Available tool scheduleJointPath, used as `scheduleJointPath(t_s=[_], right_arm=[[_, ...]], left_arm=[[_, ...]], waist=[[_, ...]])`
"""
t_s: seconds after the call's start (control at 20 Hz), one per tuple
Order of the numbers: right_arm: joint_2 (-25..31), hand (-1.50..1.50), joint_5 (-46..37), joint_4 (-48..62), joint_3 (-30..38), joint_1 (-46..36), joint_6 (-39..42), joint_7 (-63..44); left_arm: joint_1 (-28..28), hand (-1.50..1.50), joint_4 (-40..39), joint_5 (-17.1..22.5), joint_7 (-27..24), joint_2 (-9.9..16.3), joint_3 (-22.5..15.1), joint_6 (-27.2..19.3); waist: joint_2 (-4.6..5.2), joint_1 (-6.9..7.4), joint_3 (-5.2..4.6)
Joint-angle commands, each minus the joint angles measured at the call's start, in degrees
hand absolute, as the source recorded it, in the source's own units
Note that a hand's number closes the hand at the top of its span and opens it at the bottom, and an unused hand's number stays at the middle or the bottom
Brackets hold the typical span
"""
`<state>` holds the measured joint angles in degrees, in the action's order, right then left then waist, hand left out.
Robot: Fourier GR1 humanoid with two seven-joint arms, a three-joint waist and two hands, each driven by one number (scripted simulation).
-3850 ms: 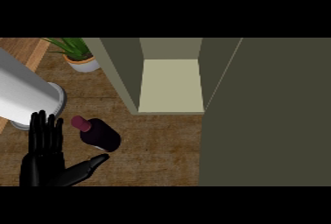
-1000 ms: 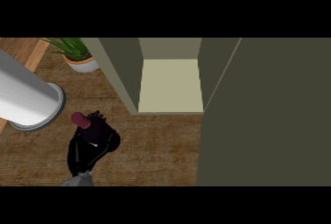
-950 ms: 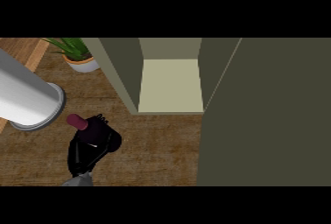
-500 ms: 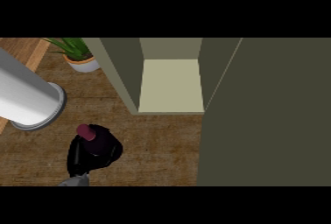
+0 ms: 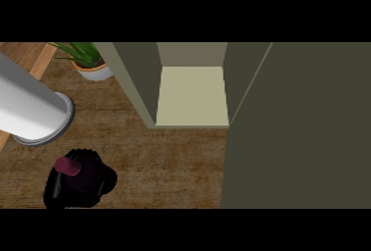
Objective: Pick up the wine, place it into the cabinet and close the cabinet
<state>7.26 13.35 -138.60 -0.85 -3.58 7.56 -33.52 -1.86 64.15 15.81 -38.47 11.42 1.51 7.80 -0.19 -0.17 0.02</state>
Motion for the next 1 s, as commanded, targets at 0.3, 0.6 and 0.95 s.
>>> scheduleJointPath(t_s=[0.3,0.6,0.95], right_arm=[[0.18,-1.50,2.56,-6.61,0.30,-0.96,-0.94,-4.11],[1.19,-1.50,5.69,-3.72,5.21,-0.13,1.25,-0.75],[0.34,-1.50,3.88,-6.51,1.34,-3.05,-1.75,-6.03]], left_arm=[[-7.08,1.50,19.11,-0.58,2.03,-1.92,-2.29,-2.68],[-7.55,1.50,30.96,1.94,13.59,-1.04,-4.13,-2.52],[-5.44,1.50,40.24,-3.73,24.02,-4.06,-10.68,-9.51]], waist=[[-0.03,0.41,0.00],[0.05,0.27,0.02],[0.04,0.13,-0.01]])
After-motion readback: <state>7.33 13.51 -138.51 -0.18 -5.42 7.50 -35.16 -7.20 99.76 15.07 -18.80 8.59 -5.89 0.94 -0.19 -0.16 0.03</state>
